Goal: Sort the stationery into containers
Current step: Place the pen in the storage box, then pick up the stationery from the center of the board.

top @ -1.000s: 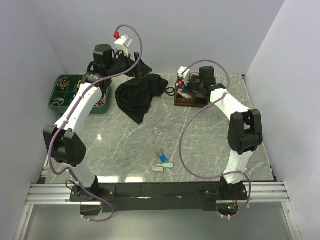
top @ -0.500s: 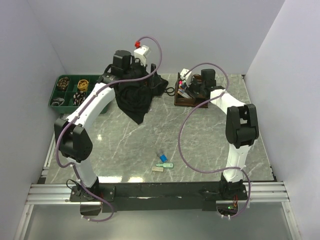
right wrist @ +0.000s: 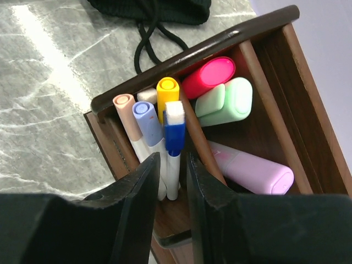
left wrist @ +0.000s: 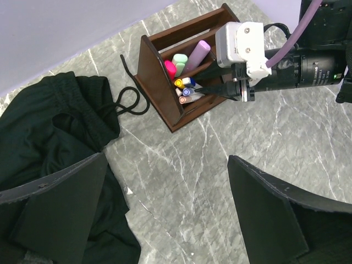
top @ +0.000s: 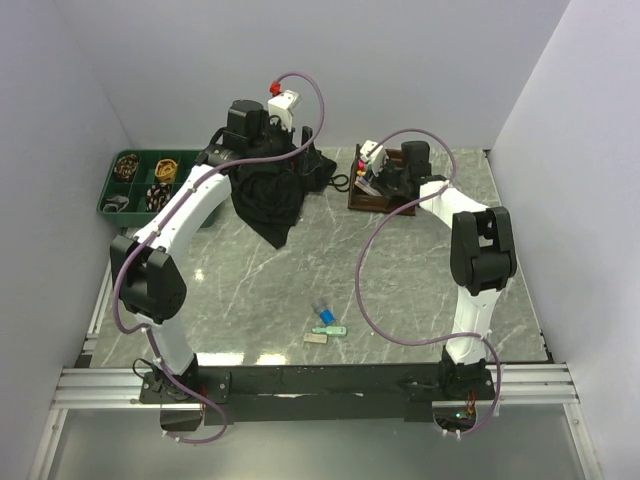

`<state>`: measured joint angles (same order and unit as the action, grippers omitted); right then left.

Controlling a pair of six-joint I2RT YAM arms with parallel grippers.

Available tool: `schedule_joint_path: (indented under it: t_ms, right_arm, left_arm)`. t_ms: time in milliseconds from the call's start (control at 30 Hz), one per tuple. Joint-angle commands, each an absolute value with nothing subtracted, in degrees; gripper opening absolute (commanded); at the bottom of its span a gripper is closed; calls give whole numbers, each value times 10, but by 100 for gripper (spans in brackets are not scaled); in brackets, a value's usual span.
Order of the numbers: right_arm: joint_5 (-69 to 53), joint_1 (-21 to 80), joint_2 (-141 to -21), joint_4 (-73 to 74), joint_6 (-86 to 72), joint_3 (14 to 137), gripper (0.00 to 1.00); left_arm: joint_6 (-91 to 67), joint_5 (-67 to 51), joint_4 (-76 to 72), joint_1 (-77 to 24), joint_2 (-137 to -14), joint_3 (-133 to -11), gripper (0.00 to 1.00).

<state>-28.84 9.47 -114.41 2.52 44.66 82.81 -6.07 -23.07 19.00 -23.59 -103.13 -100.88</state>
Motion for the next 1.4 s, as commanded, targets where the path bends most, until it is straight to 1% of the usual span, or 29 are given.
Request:
schedule_joint_path:
  t_ms: [0, 267, 433, 533, 600, 733, 767, 833, 967, 1000, 1033, 1200, 1367]
  right_arm:
    - [-269, 91, -1124, -13, 447, 821, 35]
    - [-259, 92, -1084, 10, 433, 810, 36]
    - [-281, 92, -991, 62, 404, 781, 39]
    - [-309, 91, -929, 117, 359, 767, 42]
    - [-332, 91, -886, 145, 332, 757, 43]
    - [-385, 93, -827, 266, 282, 743, 46]
    - [-403, 92, -801, 282, 280, 728, 46]
    - [-409, 94, -771, 302, 273, 702, 47]
    - [-387, 105, -691, 337, 257, 638, 47]
    - [-377, 105, -680, 350, 244, 630, 48]
    - [-376, 106, -671, 359, 225, 619, 48]
    - [-377, 115, -596, 394, 200, 572, 48]
    - [-374, 117, -508, 382, 170, 525, 47]
  left_arm:
    - [-64, -233, 179, -236, -1023, -1031, 98]
    - [-72, -247, 175, -232, -1012, -1025, 98]
    - [-36, -223, 201, -232, -980, -1007, 98]
    - [-34, -200, 228, -231, -937, -943, 98]
    - [-38, -205, 232, -232, -892, -873, 97]
    - [-21, -214, 256, -246, -824, -768, 97]
    - [-8, -219, 258, -251, -797, -726, 97]
    - [30, -229, 278, -268, -779, -692, 96]
    - [85, -309, 293, -280, -738, -623, 96]
    - [129, -350, 295, -288, -733, -614, 95]
    - [150, -359, 294, -296, -729, -605, 95]
    - [304, -364, 322, -353, -730, -579, 95]
    - [443, -352, 323, -395, -759, -568, 91]
